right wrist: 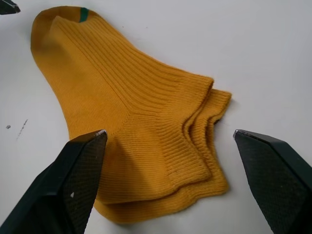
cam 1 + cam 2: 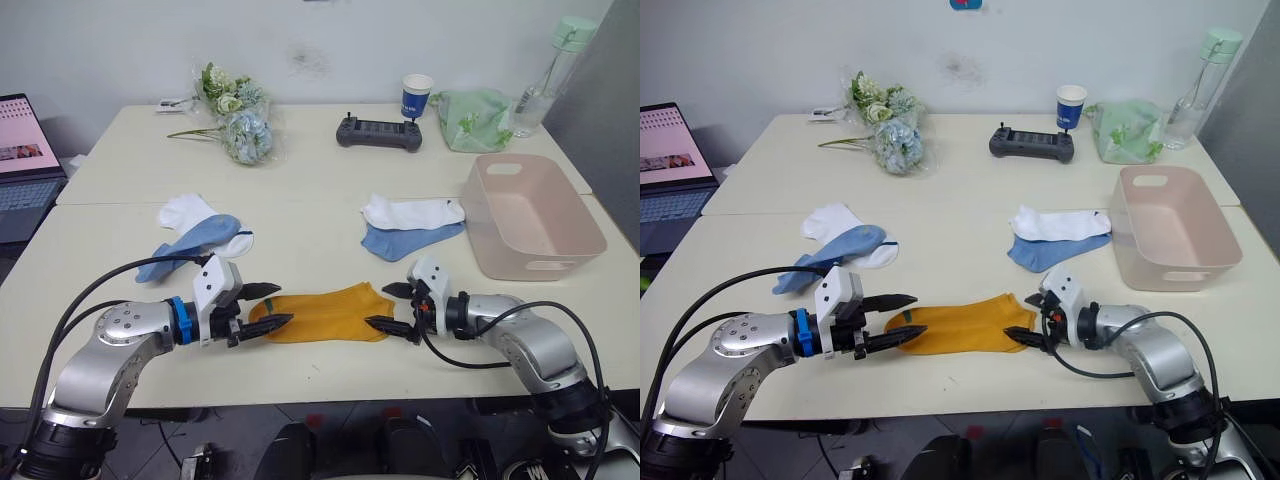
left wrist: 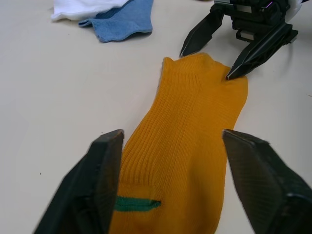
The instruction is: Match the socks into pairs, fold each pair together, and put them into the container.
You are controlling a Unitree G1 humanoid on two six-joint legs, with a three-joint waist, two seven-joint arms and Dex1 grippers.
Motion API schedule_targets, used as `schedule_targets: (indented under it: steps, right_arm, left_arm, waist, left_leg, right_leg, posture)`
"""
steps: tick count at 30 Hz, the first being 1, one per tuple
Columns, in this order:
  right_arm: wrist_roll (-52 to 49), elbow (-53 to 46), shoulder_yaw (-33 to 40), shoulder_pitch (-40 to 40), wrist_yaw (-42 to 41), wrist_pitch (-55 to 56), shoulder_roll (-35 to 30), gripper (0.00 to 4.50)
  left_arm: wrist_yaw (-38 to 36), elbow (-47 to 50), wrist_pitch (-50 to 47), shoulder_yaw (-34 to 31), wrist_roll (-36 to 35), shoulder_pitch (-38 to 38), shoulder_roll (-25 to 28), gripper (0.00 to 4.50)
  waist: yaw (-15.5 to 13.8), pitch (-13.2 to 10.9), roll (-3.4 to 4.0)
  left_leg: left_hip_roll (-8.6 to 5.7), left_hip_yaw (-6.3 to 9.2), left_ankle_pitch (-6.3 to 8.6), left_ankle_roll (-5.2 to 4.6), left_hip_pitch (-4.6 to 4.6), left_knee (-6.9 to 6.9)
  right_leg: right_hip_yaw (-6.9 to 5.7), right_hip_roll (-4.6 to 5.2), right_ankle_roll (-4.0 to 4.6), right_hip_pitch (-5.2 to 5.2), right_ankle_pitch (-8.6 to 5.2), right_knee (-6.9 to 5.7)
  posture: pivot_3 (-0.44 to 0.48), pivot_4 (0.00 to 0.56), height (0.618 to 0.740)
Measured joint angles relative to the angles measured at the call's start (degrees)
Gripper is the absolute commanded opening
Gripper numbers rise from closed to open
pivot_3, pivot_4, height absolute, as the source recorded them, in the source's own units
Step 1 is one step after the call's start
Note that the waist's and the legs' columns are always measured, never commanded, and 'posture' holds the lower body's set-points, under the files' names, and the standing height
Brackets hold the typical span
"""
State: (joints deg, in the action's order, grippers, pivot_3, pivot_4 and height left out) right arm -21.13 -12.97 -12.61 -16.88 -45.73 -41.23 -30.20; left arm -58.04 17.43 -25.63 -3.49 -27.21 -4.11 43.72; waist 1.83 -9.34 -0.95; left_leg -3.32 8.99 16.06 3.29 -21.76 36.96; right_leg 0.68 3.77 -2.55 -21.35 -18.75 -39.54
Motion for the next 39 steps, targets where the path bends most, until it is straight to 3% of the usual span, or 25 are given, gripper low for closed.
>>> schedule_targets:
  steps: [1,4,11,15,19,24,27,31,39]
  right_arm:
    - [0.1,0.0,0.0,-0.1,0.1,-0.3,0.0,4.5]
    - [0.8,0.0,-0.4,-0.5,0.4,-0.6,-0.1,3.88]
    - [-0.1,0.4,0.2,-0.4,-0.1,-2.1,0.0,1.38]
    - [-0.7,0.5,0.3,-0.2,-1.0,-2.5,-0.1,0.04]
    - [-3.6,0.5,2.5,0.8,-3.4,-3.2,-1.7,0.04]
    - [-6.1,3.0,6.6,1.0,-9.1,-3.1,-8.3,0.04]
    - [-7.2,5.7,7.9,0.9,-12.9,-2.6,-11.1,0.0]
    - [-7.2,8.2,8.1,0.3,-15.4,-1.7,-11.7,0.0]
    - [-7.5,6.7,8.1,-0.1,-15.2,-2.8,-11.3,0.0]
  left_arm:
    - [0.0,0.0,-0.1,0.0,-0.1,0.1,0.0,4.47]
    - [0.1,0.1,-0.3,-1.3,-0.9,1.0,0.0,4.5]
    - [0.0,0.1,-0.8,-7.4,-1.9,3.9,3.7,4.5]
    - [-1.1,0.2,-0.9,-7.9,-2.0,5.1,4.0,4.5]
    - [-1.6,1.1,-1.4,-7.9,-2.1,4.2,5.0,4.5]
    - [-1.6,4.4,-2.8,-4.4,-3.1,0.3,3.9,4.5]
    - [-1.8,4.7,-2.8,0.2,-2.8,-2.4,2.0,3.85]
    - [-2.1,3.1,-1.4,7.0,-0.2,-7.0,-1.9,2.56]
    - [-0.6,-10.4,3.5,17.8,9.1,-15.1,-11.0,0.02]
  waist:
    - [0.0,0.0,0.0]
    - [0.0,0.0,0.0]
    - [0.2,0.0,0.01]
    - [0.0,0.0,0.02]
    - [-0.1,0.0,0.02]
    - [-0.2,0.0,0.02]
    - [-0.1,0.0,0.01]
    - [0.1,0.0,0.01]
    - [0.1,0.0,0.0]
  left_leg:
    - [0.0,0.0,0.0,0.0,0.0,0.0]
    - [0.02,0.02,0.0,0.0,0.01,-0.01]
    - [0.02,-0.01,0.01,-0.02,0.02,-0.05]
    - [0.01,0.0,0.03,-0.05,0.0,-0.01]
    - [-0.04,0.0,0.03,-0.06,-0.02,-0.01]
    - [-0.04,-0.03,0.04,-0.07,-0.01,0.0]
    - [0.01,-0.06,0.04,-0.06,-0.01,0.0]
    - [0.02,-0.14,0.03,-0.06,0.01,0.01]
    - [0.01,-0.18,-0.04,0.06,-0.04,0.06]
  right_leg:
    - [0.0,0.0,0.0,0.0,0.0,0.0]
    - [0.0,0.0,0.0,0.0,0.0,-0.01]
    - [0.05,0.0,0.0,-0.04,0.0,0.0]
    - [0.01,0.01,0.0,-0.02,0.0,0.0]
    - [0.01,0.02,0.0,0.0,0.0,0.02]
    - [-0.02,0.01,0.0,0.03,0.0,0.05]
    - [-0.03,-0.02,0.0,0.04,0.0,0.03]
    - [0.01,-0.16,0.0,0.03,0.0,-0.01]
    - [-0.05,-0.16,-0.01,0.01,0.01,0.0]
  posture:
    - [0.0,0.15,0.74]
    - [0.0,0.15,0.74]
    - [0.0,0.15,0.74]
    - [0.0,0.15,0.74]
    - [0.0,0.15,0.74]
    - [0.0,0.15,0.74]
    - [0.0,0.15,0.74]
    - [0.0,0.15,0.74]
    - [0.0,0.15,0.74]
